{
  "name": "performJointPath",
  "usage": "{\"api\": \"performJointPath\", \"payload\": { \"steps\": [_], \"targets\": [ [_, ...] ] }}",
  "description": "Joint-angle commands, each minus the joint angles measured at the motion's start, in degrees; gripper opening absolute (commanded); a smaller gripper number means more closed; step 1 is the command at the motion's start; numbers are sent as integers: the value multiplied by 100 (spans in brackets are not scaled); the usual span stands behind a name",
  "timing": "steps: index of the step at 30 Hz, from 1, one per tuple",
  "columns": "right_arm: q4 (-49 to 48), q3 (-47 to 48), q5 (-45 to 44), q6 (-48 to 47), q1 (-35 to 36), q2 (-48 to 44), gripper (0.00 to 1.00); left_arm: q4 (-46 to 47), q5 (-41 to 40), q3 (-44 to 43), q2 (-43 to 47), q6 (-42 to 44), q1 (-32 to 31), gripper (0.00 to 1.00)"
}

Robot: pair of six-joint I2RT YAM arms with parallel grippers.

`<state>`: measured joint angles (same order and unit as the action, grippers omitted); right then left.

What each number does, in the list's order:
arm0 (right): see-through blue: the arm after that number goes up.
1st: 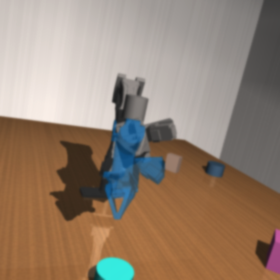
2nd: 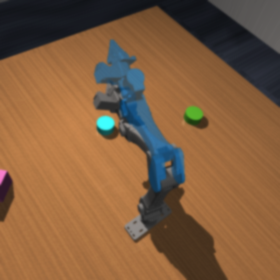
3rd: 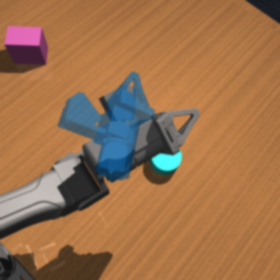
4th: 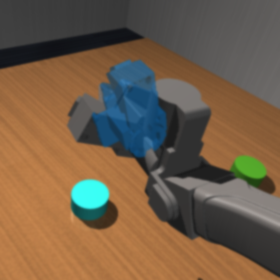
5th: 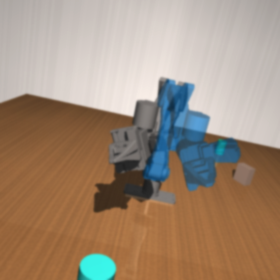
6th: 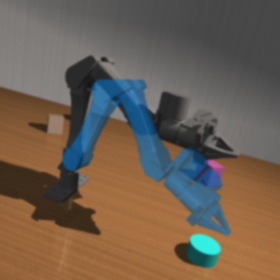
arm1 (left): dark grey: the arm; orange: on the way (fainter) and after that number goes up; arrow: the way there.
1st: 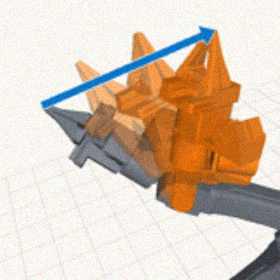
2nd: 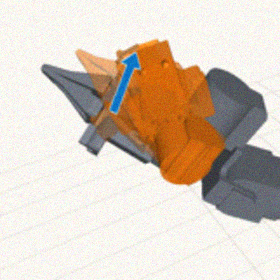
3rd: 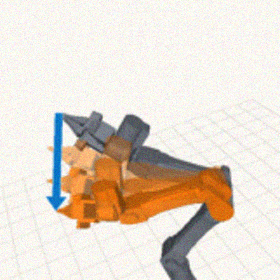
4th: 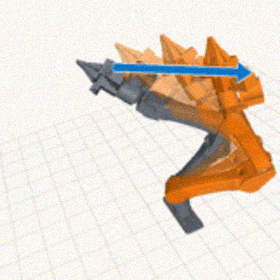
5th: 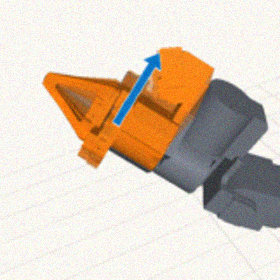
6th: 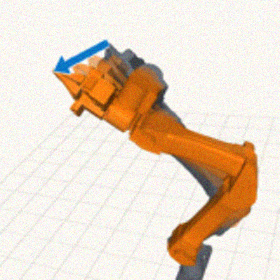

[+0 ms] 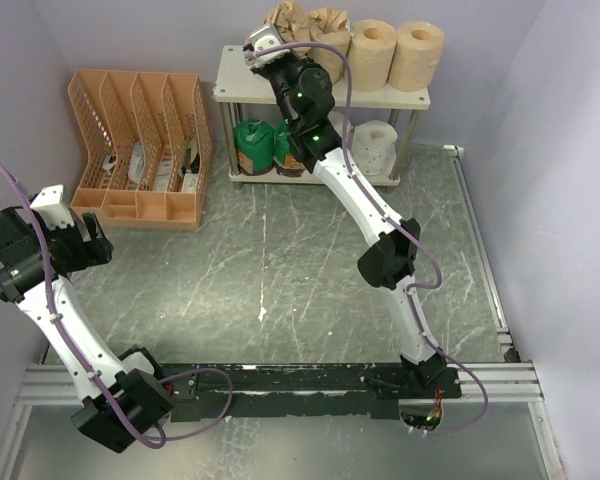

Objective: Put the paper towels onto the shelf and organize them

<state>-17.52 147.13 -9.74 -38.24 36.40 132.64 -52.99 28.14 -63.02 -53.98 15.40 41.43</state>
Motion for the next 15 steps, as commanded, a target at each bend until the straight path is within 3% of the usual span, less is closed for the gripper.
{"api": "performJointPath", "payload": {
  "steps": [1,6,8,10,11,12,15],
  "targets": [
    [-313,100,124,106,3,204,0,140,-70,35,-8,-54,55,91],
    [-389,-48,39,-82,-4,236,0,140,-77,41,3,-59,51,91],
    [-468,-129,-26,-95,-16,201,29,139,-73,36,-5,-62,50,91],
    [-512,-164,-56,-97,-32,148,76,139,-66,41,-11,-55,58,92],
    [-520,-174,-61,-92,-32,110,95,139,-63,36,-18,-54,53,92],
    [-546,-182,-65,-77,-36,65,99,140,-63,36,-23,-50,56,92],
    [-618,-157,-64,2,-37,-38,100,132,-66,40,-10,-54,52,92]
  ]
}}
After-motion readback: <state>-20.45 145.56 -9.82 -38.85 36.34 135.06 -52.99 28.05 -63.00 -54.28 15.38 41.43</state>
